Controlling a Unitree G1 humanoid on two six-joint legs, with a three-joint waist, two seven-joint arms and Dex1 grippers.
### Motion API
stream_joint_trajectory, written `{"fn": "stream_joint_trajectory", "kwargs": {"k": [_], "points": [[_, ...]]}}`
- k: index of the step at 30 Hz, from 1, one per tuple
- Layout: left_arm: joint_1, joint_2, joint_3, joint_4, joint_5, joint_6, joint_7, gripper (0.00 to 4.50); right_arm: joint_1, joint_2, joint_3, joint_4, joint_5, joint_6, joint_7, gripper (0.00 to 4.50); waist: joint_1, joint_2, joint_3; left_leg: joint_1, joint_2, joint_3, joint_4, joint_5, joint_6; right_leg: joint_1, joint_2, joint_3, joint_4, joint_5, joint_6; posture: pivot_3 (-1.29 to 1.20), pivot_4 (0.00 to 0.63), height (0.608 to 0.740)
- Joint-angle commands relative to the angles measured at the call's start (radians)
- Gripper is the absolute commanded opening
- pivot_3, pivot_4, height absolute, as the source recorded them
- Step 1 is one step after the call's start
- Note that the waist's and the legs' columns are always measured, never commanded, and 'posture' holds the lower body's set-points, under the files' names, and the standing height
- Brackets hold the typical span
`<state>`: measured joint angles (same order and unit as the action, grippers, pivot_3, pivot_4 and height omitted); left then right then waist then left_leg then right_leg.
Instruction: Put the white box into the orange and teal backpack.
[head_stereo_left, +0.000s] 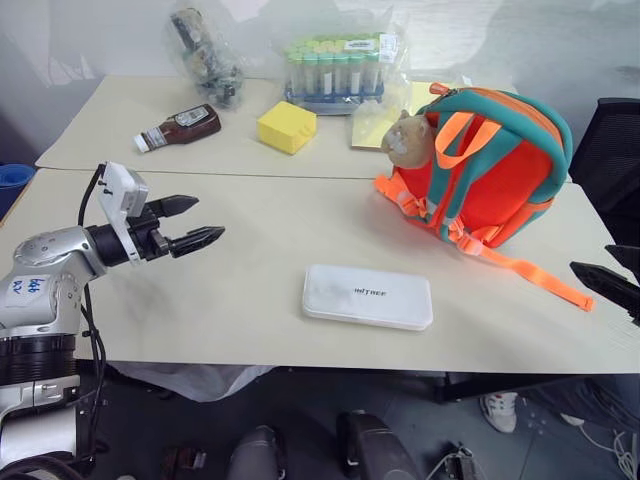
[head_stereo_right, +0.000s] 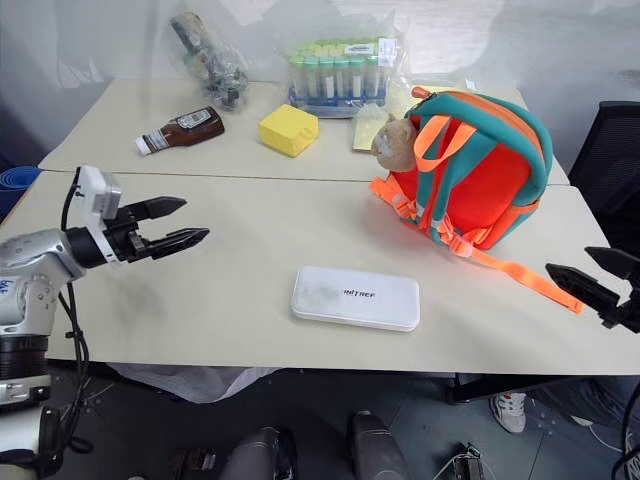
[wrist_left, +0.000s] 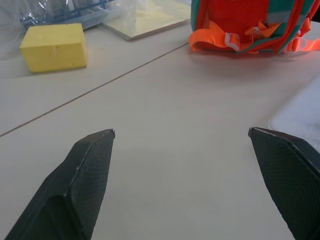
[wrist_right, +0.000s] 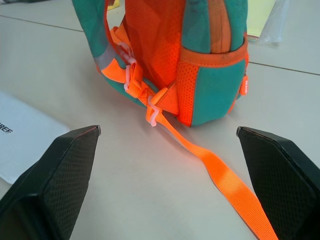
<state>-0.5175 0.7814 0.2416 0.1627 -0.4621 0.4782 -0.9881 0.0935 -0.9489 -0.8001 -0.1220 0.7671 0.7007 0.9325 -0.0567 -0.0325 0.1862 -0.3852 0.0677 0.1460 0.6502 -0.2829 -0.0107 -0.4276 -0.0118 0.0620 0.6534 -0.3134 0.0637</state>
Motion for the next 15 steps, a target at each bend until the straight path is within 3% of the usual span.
{"fn": "stream_joint_trajectory", "kwargs": {"k": [1, 15], "points": [[-0.002, 0.017, -0.013, -0.031, 0.022, -0.036, -0.004, 4.50, 0.007, -0.002, -0.026, -0.042, 0.016, 0.009, -0.002, 4.47, 0.001, 0.000, 0.000, 0.000, 0.000, 0.000, 0.000, 0.000, 0.000, 0.000, 0.000, 0.000, 0.000, 0.000, 0.000, 0.00, 0.150, 0.740], [-0.002, 0.019, -0.064, -0.049, 0.052, -0.051, -0.015, 4.50, 0.035, -0.017, 0.015, -0.093, -0.049, -0.038, -0.004, 4.47, 0.001, 0.000, 0.000, 0.000, 0.000, 0.000, 0.000, 0.000, 0.000, 0.000, 0.000, 0.000, 0.000, 0.000, 0.000, 0.00, 0.150, 0.740]]}}
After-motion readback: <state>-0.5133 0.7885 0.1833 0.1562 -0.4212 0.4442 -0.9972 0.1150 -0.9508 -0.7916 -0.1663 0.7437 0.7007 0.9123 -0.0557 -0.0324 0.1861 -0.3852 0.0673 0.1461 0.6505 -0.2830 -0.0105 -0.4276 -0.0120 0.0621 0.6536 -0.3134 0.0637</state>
